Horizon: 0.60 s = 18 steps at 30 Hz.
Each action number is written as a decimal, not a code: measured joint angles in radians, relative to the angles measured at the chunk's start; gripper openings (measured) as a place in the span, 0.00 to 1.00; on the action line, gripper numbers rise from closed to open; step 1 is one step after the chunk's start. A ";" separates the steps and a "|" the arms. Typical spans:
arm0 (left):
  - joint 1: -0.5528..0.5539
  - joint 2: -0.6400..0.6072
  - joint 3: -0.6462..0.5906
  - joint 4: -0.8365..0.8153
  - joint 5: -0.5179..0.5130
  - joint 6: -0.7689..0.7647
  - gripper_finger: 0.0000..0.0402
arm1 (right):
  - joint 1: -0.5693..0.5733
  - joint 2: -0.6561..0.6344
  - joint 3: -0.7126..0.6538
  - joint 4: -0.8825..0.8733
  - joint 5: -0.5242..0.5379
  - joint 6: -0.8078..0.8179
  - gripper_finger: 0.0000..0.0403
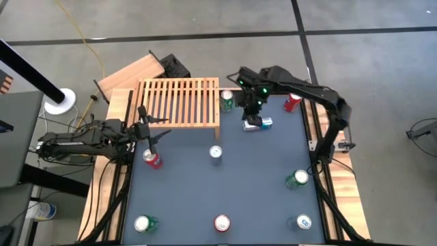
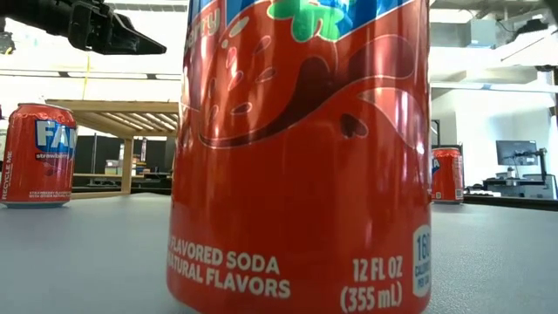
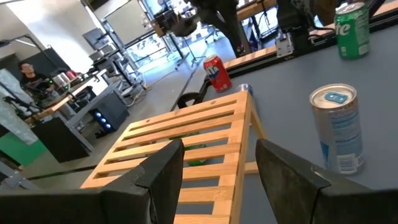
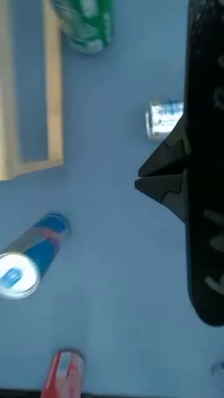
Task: Place canned beverage on shelf
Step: Put the top blue soda can on the shelf
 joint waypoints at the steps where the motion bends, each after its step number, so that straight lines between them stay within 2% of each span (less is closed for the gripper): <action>1: 0.000 0.000 0.000 0.000 0.003 0.000 0.48 | -0.001 -0.033 -0.069 0.056 0.010 0.013 0.00; 5: 0.000 0.000 0.000 0.001 0.003 0.000 0.48 | 0.000 -0.126 -0.285 0.257 0.087 0.070 0.00; 8: 0.000 0.000 0.000 0.002 0.003 0.000 0.48 | 0.000 -0.147 -0.365 0.353 0.100 0.076 0.00; 14: 0.000 0.000 0.000 0.001 0.006 -0.008 0.48 | 0.000 -0.079 -0.382 0.342 0.170 0.048 0.04; 18: 0.000 0.000 0.000 0.001 0.023 -0.008 0.48 | 0.000 -0.014 -0.382 0.306 0.225 0.009 0.16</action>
